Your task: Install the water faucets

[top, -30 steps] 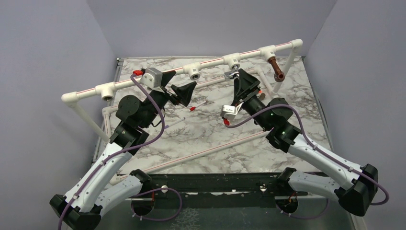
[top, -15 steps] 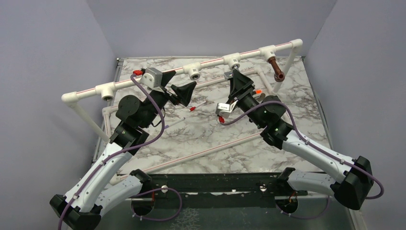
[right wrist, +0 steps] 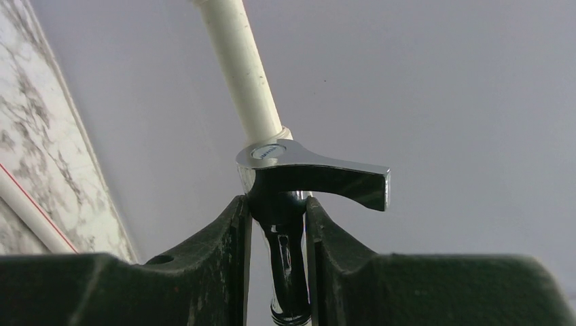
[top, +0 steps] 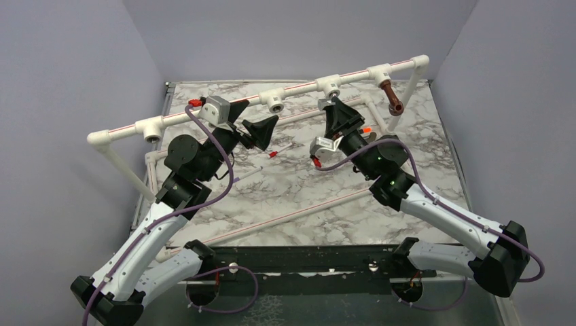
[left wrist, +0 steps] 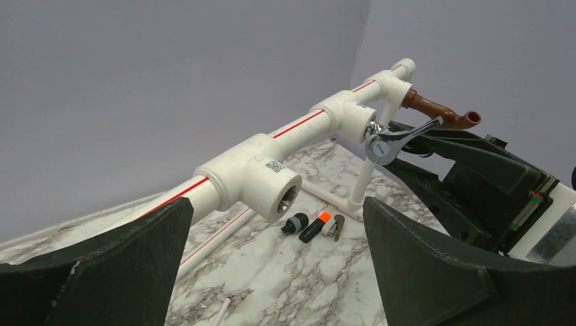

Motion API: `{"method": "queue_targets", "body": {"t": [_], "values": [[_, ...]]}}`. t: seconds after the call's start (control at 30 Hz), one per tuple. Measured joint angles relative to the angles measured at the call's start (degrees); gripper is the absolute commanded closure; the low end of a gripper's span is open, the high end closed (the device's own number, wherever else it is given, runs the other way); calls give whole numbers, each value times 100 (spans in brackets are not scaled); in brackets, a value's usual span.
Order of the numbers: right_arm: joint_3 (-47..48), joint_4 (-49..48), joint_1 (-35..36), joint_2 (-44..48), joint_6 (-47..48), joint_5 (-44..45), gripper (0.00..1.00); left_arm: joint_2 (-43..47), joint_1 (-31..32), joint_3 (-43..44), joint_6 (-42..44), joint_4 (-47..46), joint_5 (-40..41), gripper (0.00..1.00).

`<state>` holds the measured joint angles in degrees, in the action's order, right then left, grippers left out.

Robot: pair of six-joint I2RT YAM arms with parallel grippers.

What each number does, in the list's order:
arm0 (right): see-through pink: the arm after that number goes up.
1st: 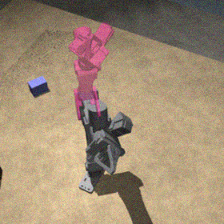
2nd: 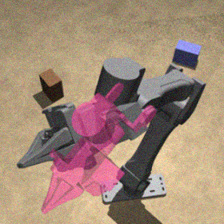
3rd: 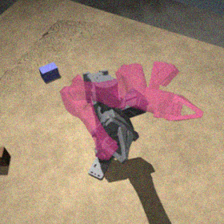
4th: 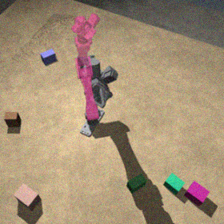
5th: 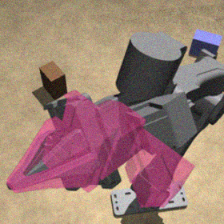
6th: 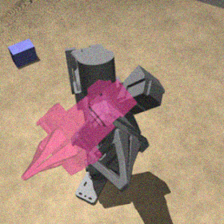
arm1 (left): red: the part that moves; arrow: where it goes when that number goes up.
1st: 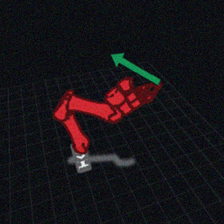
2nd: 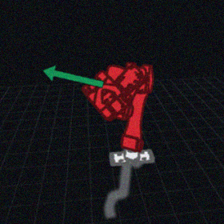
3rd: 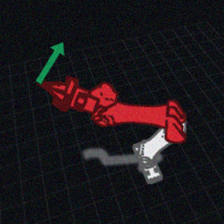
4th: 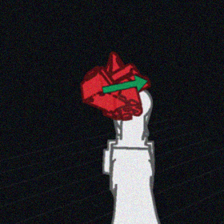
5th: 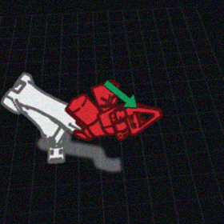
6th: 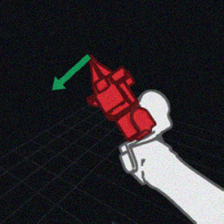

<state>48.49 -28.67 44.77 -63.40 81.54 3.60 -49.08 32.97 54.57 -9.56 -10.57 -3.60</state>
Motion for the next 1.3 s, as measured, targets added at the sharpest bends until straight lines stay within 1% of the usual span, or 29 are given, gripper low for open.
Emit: {"method": "queue_targets", "body": {"t": [0.13,0.33,0.5,0.7,0.87,0.93,1.03,1.2,1.3], "values": [[-2,-264,-15,0,-1038,15,100,0,0,0,-2,0,0,4],[-90,-1003,-22,-39,-3370,420,99,0,0,0,0,0,0,4],[-129,-1617,-20,-168,-5425,1047,99,0,0,0,-2,0,0,4],[-444,-2557,-13,-267,-7726,1954,100,0,0,0,-2,0,0,4],[-538,-2802,46,-319,-9674,2787,100,2,4,0,-4,0,-4,4],[-531,-2677,63,-310,-10437,3080,99,2,7,0,-4,0,-2,4],[-332,-2002,83,-251,-11879,3554,100,2,4,0,-4,0,0,4],[389,48,98,-186,-14323,4181,100,2,4,0,-4,0,0,4],[538,765,98,-151,-15481,4323,100,2,4,0,-4,0,0,4]]}}
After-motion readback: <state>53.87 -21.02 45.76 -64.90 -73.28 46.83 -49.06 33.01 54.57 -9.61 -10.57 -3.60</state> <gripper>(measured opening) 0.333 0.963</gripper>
